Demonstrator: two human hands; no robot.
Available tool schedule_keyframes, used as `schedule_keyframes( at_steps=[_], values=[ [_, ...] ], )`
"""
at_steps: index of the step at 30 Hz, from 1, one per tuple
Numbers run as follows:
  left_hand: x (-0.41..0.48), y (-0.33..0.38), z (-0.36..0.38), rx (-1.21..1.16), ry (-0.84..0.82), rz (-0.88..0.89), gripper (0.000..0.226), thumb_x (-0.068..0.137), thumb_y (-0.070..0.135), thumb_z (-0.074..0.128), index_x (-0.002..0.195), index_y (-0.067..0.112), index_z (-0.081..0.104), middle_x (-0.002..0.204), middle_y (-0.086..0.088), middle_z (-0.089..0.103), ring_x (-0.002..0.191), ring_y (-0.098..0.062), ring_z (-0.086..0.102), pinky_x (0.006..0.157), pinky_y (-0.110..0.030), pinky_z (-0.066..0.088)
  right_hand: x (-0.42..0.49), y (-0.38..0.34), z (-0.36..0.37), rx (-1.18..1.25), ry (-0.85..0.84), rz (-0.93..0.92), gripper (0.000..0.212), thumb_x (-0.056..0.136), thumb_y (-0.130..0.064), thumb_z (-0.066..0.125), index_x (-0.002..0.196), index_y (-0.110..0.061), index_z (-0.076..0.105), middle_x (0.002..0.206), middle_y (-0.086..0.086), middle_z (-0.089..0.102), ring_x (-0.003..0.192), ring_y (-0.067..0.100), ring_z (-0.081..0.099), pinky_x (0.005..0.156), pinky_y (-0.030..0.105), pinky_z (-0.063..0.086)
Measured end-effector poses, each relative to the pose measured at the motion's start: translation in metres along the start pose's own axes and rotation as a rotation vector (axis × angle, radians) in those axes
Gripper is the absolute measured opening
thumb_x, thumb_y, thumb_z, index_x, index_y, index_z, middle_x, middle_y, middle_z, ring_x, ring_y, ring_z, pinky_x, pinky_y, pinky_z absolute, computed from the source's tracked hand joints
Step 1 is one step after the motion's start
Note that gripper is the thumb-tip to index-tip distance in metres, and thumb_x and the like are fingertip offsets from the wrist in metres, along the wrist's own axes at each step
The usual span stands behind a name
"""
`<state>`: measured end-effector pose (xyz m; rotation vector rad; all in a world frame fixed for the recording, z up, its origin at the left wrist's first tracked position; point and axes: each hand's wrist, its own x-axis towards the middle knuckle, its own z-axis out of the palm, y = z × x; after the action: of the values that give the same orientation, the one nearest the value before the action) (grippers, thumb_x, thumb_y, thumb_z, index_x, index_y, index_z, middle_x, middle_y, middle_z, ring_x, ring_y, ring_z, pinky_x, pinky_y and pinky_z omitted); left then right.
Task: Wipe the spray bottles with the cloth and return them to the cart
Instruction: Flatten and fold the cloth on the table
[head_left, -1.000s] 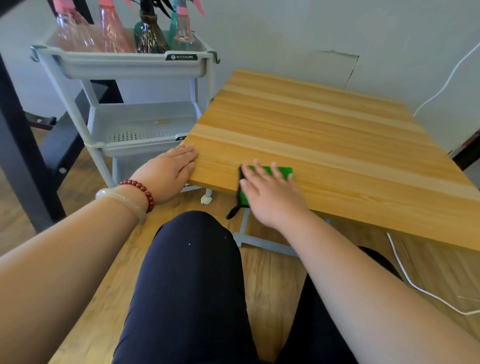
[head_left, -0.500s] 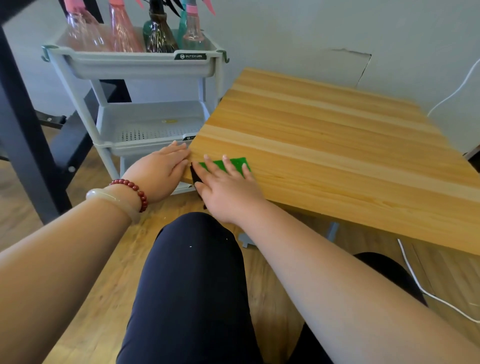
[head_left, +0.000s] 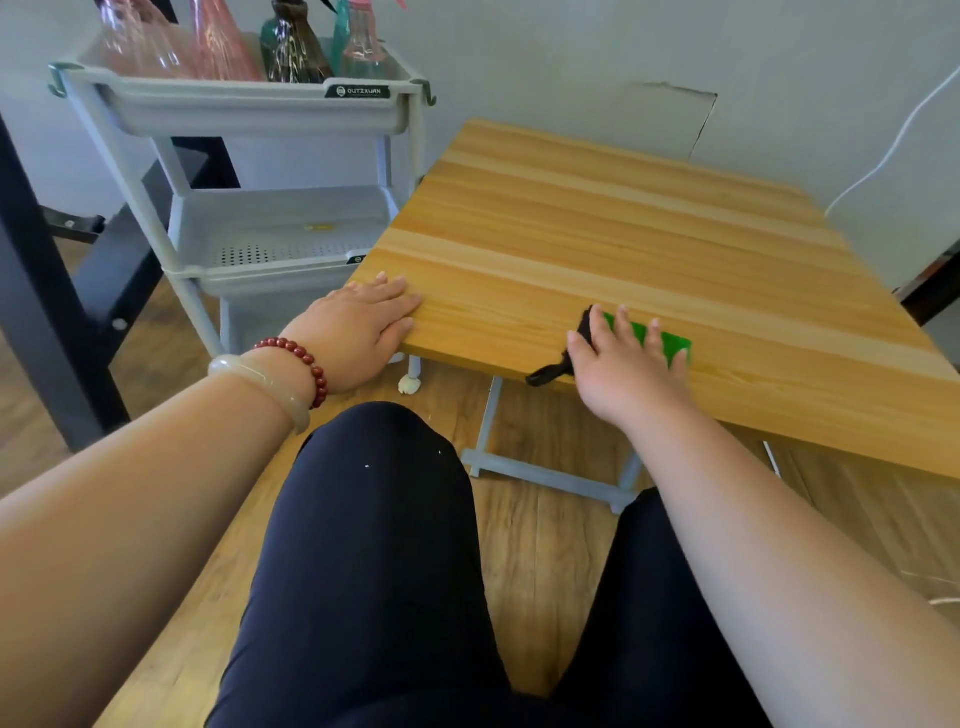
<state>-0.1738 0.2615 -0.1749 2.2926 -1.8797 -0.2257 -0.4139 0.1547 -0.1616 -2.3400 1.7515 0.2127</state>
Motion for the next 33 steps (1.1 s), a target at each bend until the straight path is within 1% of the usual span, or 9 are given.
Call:
schedule_keyframes(
  at_steps=[3,8,10,12,16,18,21,27,33],
  values=[
    [0.003,0.01,0.0,0.04,0.001,-0.021,0.05,0.107,0.037,0.022,0.155,0.023,0.022,0.164,0.0,0.012,0.152,-0.02,0.006,0.122,-0.038,0.003,-0.008,-0.016,0.008,-0.025,0.069,-0.061,0.065,0.1,-0.059,0.005,0.155,-0.03,-0.012,0.163,-0.003,-0.017,0.15,0.03,-0.013,0.119,0.055,-0.005],
    [0.006,0.014,0.006,0.091,0.03,-0.033,0.052,0.106,0.041,0.018,0.155,0.025,0.021,0.164,0.001,0.012,0.152,-0.021,0.005,0.122,-0.041,0.004,-0.031,-0.049,0.025,-0.096,0.141,-0.457,0.058,0.104,-0.052,0.011,0.155,-0.033,-0.008,0.164,-0.007,-0.012,0.151,0.024,-0.011,0.121,0.048,-0.004],
    [0.006,0.012,0.007,0.092,0.027,-0.03,0.052,0.105,0.042,0.018,0.155,0.026,0.02,0.164,0.002,0.012,0.152,-0.02,0.005,0.122,-0.041,0.004,-0.03,-0.042,0.024,-0.087,0.136,-0.523,0.055,0.104,-0.049,0.01,0.155,-0.035,-0.006,0.164,-0.008,-0.01,0.151,0.021,-0.01,0.121,0.044,-0.004],
    [0.005,0.011,0.006,0.09,0.028,-0.03,0.052,0.105,0.042,0.018,0.155,0.027,0.02,0.164,0.003,0.012,0.152,-0.019,0.006,0.122,-0.041,0.004,-0.022,-0.025,0.019,-0.065,0.128,-0.47,0.055,0.103,-0.052,0.006,0.155,-0.036,-0.004,0.163,-0.007,-0.008,0.151,0.023,-0.007,0.12,0.044,-0.004],
    [0.006,0.013,0.003,0.071,0.016,-0.036,0.051,0.105,0.042,0.021,0.155,0.029,0.021,0.164,0.006,0.014,0.152,-0.018,0.008,0.121,-0.041,0.006,-0.001,0.005,0.002,0.043,0.051,-0.112,0.061,0.102,-0.057,0.007,0.157,-0.032,-0.003,0.164,-0.003,-0.011,0.151,0.029,-0.01,0.12,0.049,-0.004],
    [0.007,0.012,0.001,0.052,0.008,-0.048,0.051,0.105,0.043,0.022,0.154,0.031,0.023,0.163,0.008,0.016,0.151,-0.017,0.009,0.121,-0.042,0.007,0.004,0.005,-0.002,0.055,-0.001,-0.025,0.067,0.099,-0.063,0.006,0.156,-0.031,-0.007,0.164,-0.003,-0.015,0.15,0.03,-0.014,0.12,0.053,-0.005],
    [0.009,0.008,-0.005,0.016,0.027,-0.061,0.049,0.105,0.042,0.024,0.153,0.03,0.028,0.162,0.007,0.021,0.151,-0.017,0.014,0.121,-0.043,0.011,0.005,-0.013,0.0,-0.025,0.014,-0.107,0.076,0.094,-0.071,0.005,0.155,-0.03,-0.012,0.163,-0.003,-0.018,0.149,0.032,-0.016,0.119,0.056,-0.006],
    [0.022,0.0,-0.016,-0.003,0.037,-0.078,0.048,0.106,0.038,0.025,0.151,0.027,0.033,0.163,0.001,0.02,0.151,-0.02,0.011,0.121,-0.043,0.011,0.021,-0.064,-0.004,-0.095,-0.025,-0.438,0.073,0.096,-0.07,0.012,0.154,-0.034,-0.012,0.161,-0.008,-0.018,0.149,0.027,-0.017,0.119,0.052,-0.009],
    [0.053,-0.01,-0.018,-0.027,0.013,-0.083,0.049,0.106,0.039,0.025,0.153,0.029,0.028,0.163,0.003,0.017,0.152,-0.017,0.007,0.122,-0.041,0.007,0.067,-0.092,-0.012,-0.123,-0.061,-0.567,0.068,0.097,-0.067,0.016,0.155,-0.039,-0.009,0.162,-0.012,-0.017,0.15,0.02,-0.016,0.12,0.049,-0.009]
  ],
)
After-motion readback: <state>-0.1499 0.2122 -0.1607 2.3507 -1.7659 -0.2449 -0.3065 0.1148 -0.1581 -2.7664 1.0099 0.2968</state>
